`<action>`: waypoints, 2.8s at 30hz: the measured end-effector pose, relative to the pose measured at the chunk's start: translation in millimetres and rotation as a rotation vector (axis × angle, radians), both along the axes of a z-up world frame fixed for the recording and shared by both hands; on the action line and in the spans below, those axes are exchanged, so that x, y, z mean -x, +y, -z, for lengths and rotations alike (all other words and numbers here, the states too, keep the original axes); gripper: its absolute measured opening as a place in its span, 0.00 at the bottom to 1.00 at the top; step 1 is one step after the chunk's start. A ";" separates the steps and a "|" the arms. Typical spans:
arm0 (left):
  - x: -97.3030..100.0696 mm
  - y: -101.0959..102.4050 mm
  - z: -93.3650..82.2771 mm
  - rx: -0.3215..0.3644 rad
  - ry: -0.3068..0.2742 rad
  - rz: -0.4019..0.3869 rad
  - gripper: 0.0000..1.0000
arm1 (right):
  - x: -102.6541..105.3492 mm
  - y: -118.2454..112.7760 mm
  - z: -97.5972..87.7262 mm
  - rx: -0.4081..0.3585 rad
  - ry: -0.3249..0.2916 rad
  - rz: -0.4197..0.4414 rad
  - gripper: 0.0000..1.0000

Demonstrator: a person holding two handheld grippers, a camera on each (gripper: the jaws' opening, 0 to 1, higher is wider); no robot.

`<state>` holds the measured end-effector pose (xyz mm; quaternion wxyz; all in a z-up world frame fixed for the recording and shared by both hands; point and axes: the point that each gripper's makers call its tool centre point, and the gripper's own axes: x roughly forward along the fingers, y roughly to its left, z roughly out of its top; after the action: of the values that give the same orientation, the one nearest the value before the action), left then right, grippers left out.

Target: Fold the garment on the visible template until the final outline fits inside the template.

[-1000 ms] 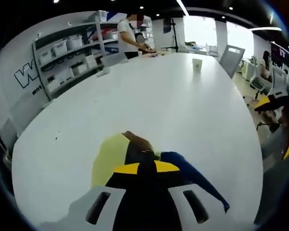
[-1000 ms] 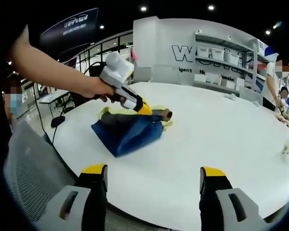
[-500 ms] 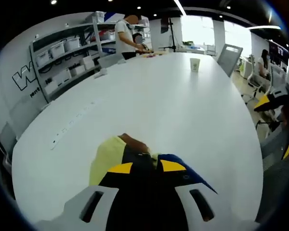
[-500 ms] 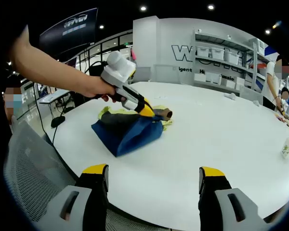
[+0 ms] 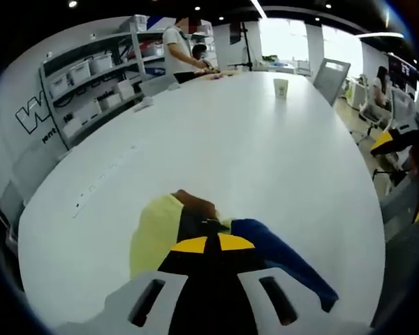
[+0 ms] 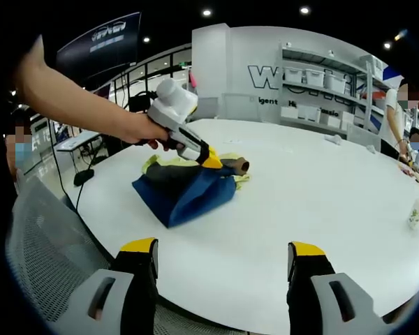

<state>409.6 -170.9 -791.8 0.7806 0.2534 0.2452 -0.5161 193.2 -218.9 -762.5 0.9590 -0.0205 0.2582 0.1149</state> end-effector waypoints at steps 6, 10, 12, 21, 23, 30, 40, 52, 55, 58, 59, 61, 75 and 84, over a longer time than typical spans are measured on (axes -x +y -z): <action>-0.6 2.6 -1.3 -0.001 0.002 -0.001 0.04 | 0.0 0.2 0.2 -0.003 0.002 0.000 0.74; -1.1 4.8 -4.2 0.000 -0.004 -0.006 0.03 | 0.1 0.3 -0.1 -0.003 0.001 0.000 0.74; -1.6 6.1 -6.4 0.003 -0.007 -0.010 0.03 | 0.1 0.4 -0.3 -0.004 0.000 -0.001 0.74; -6.6 14.4 -22.0 0.023 -0.040 -0.027 0.02 | 0.4 0.8 -0.8 -0.007 -0.003 -0.004 0.75; -8.7 17.7 -26.6 0.035 -0.039 -0.042 0.02 | 0.3 1.2 -1.2 -0.008 -0.006 -0.006 0.75; -14.0 29.3 -38.6 0.058 -0.040 -0.073 0.02 | 0.6 1.8 0.4 0.002 0.006 -0.013 0.76; -13.5 38.9 -54.9 0.087 -0.047 -0.092 0.02 | 1.9 8.8 0.6 -0.024 0.022 -0.046 0.82; -19.6 60.4 -84.8 0.119 -0.076 -0.142 0.02 | -34.8 6.5 -21.0 -0.004 0.008 -0.086 0.77; -19.2 66.3 -93.9 0.132 -0.089 -0.157 0.02 | -42.9 10.8 -19.0 -0.009 0.006 -0.099 0.76; -18.7 72.4 -102.2 0.142 -0.100 -0.168 0.02 | -50.5 15.7 -17.4 -0.030 0.007 -0.100 0.74; -19.2 75.5 -105.4 0.145 -0.103 -0.174 0.02 | -54.5 18.3 -17.3 -0.040 0.003 -0.098 0.73; -19.5 79.9 -110.2 0.154 -0.106 -0.187 0.02 | -60.3 22.4 -17.4 -0.049 -0.005 -0.098 0.71; -17.9 114.6 -131.0 0.166 -0.132 -0.250 0.02 | -123.1 55.7 -2.0 -0.140 -0.027 -0.036 0.55; -22.3 131.5 -139.4 0.173 -0.144 -0.292 0.02 | -145.8 73.6 11.3 -0.089 -0.016 -0.086 0.48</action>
<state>431.9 -39.4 -652.5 0.8816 0.1832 0.1776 -0.3971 339.0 -145.3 -773.8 0.9552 0.0101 0.2442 0.1671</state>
